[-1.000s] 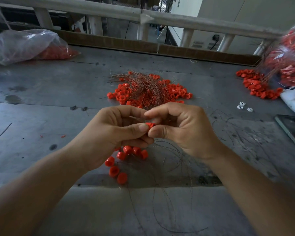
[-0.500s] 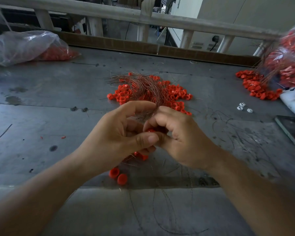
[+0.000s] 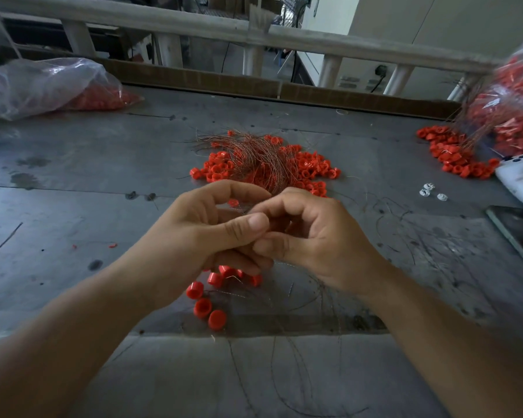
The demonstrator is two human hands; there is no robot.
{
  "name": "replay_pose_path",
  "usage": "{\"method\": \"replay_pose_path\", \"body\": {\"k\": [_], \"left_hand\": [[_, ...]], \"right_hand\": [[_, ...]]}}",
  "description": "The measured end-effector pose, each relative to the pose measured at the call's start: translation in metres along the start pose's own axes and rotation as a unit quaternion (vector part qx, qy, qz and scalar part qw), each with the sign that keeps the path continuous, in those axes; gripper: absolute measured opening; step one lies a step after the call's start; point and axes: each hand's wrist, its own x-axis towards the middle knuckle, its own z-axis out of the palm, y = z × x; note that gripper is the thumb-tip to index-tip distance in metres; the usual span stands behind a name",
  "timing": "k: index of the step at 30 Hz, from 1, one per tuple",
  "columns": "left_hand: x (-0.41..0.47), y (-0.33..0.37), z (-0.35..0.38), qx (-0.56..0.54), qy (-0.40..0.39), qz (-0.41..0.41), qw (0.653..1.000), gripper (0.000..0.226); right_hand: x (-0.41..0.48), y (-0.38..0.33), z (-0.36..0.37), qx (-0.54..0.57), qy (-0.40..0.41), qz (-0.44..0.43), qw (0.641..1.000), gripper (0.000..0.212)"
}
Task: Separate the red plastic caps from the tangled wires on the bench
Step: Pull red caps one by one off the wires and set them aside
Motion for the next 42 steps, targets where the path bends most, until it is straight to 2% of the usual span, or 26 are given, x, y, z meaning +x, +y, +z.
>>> {"method": "replay_pose_path", "body": {"k": [3,5,8,11,14,18,21,23,25,27,30,32,40,42], "left_hand": [[0.003,0.002,-0.006,-0.074,0.008,0.027,0.997,0.045],[0.003,0.005,-0.008,-0.116,0.004,0.047,0.992,0.039],[0.003,0.006,-0.009,-0.149,0.005,0.058,0.987,0.026],[0.003,0.009,-0.009,-0.164,0.011,0.060,0.985,0.025],[0.003,0.012,-0.012,-0.168,0.027,0.072,0.983,0.022],[0.001,0.013,-0.016,-0.091,0.069,0.089,0.989,0.014],[0.000,0.013,-0.019,0.045,0.091,0.068,0.993,0.026],[0.000,0.012,-0.021,0.178,0.115,0.070,0.975,0.025],[0.000,0.010,-0.022,0.306,0.112,0.068,0.943,0.023],[0.001,0.007,-0.024,0.382,0.079,0.037,0.920,0.014],[0.002,0.002,-0.025,0.459,0.042,-0.006,0.887,0.020],[0.003,-0.001,-0.027,0.482,0.030,-0.026,0.875,0.024],[0.005,-0.003,-0.028,0.462,-0.019,-0.057,0.885,0.025],[0.005,-0.001,-0.028,0.446,0.000,-0.048,0.894,0.038]], "right_hand": [[0.000,-0.003,-0.003,0.135,-0.030,0.065,0.988,0.036],[0.000,-0.005,-0.002,0.189,-0.051,0.090,0.977,0.037],[0.000,-0.008,0.000,0.226,-0.052,0.101,0.968,0.026],[0.000,-0.010,-0.006,0.257,-0.051,0.104,0.959,0.015],[0.001,-0.010,-0.017,0.268,-0.047,0.110,0.956,0.018],[0.001,-0.010,-0.032,0.194,-0.030,0.091,0.976,0.017],[0.000,-0.008,-0.039,0.035,-0.040,0.094,0.994,0.016],[0.000,-0.004,-0.039,-0.087,-0.053,0.099,0.990,0.021],[0.000,-0.003,-0.037,-0.165,-0.068,0.097,0.979,0.021],[0.000,-0.003,-0.035,-0.190,-0.092,0.101,0.972,0.019],[-0.001,-0.001,-0.034,-0.207,-0.143,0.121,0.960,0.017],[-0.001,0.001,-0.034,-0.225,-0.166,0.132,0.951,0.018],[0.000,0.003,-0.031,-0.261,-0.187,0.130,0.938,0.015],[0.000,0.003,-0.031,-0.258,-0.183,0.127,0.940,0.014]]}}
